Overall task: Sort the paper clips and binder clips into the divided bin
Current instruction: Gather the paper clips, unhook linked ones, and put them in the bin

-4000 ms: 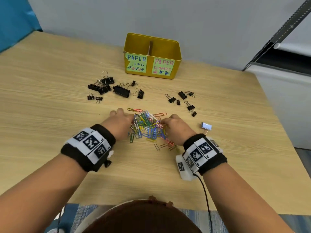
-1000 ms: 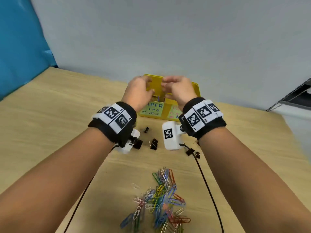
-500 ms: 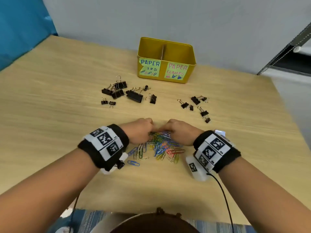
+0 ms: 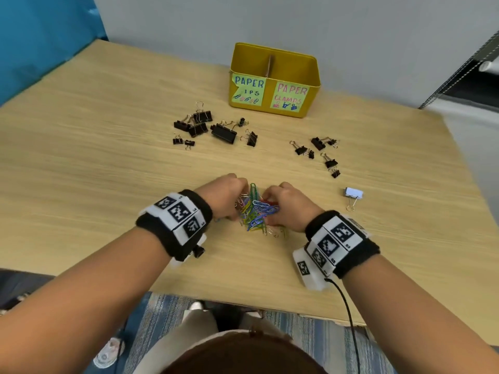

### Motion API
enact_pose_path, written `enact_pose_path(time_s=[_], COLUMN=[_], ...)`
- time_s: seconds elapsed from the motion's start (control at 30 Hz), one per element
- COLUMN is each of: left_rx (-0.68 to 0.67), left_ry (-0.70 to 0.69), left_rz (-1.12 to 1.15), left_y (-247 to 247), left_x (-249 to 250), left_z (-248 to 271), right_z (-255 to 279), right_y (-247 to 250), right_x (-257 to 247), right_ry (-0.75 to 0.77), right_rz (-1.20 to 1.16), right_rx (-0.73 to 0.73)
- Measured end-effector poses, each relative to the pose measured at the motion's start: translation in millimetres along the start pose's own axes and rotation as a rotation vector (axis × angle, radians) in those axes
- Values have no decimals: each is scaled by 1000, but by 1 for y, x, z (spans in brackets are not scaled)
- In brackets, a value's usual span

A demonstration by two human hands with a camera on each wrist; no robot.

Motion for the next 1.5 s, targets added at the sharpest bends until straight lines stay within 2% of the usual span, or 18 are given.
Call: enact_pose_path(time_s=[0.1, 0.23, 0.33, 0.43, 0.57, 0.77, 0.93, 1.07, 1.17, 1.33, 1.4, 1.5], left_rx=[66, 33, 72, 87, 102, 48, 96, 189, 289, 471, 515, 529], left_ry=[-23, -73, -54, -49, -45, 122, 74, 47, 67, 52, 91, 207], left_rz=[10, -24, 25, 47, 118, 578, 851, 1008, 1080, 1160, 1163, 1112], left_y=[-1, -6, -5, -2, 1, 11, 40, 80, 131, 159, 159, 165], left_x=[2, 7, 7, 4, 0, -19, -18, -17, -20, -14, -13, -22], left_z=[-3, -4, -6, -10, -14, -24, -38, -69, -124, -149, -160, -207], right_z=[-1, -1, -5, -7, -14, -30, -43, -76, -141, -176, -187, -232], right_y=[1, -4, -2, -1, 0, 7, 42, 88, 141, 167, 168, 169], right_x=[0, -1, -1, 5, 13, 27, 16, -4, -23, -49, -57, -62], right_ry=[-9, 24, 33, -6, -115, -236, -215, -158, -106, -39, -60, -148], right_rz=[30, 26, -18, -103, -325, -641, -866, -1011, -1085, -1202, -1254, -1265], right_rx=[37, 74, 161, 198, 155, 115, 140, 186, 247, 281, 297, 335])
Point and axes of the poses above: each hand's wrist, its own z-axis away from the middle knuckle, its own y-axis out of the back of the hand, x = y × z, the point moved 2 cm from there along -z, towards the middle knuckle, and after that the axes turned 12 degrees about x, right-handed, at the moved point
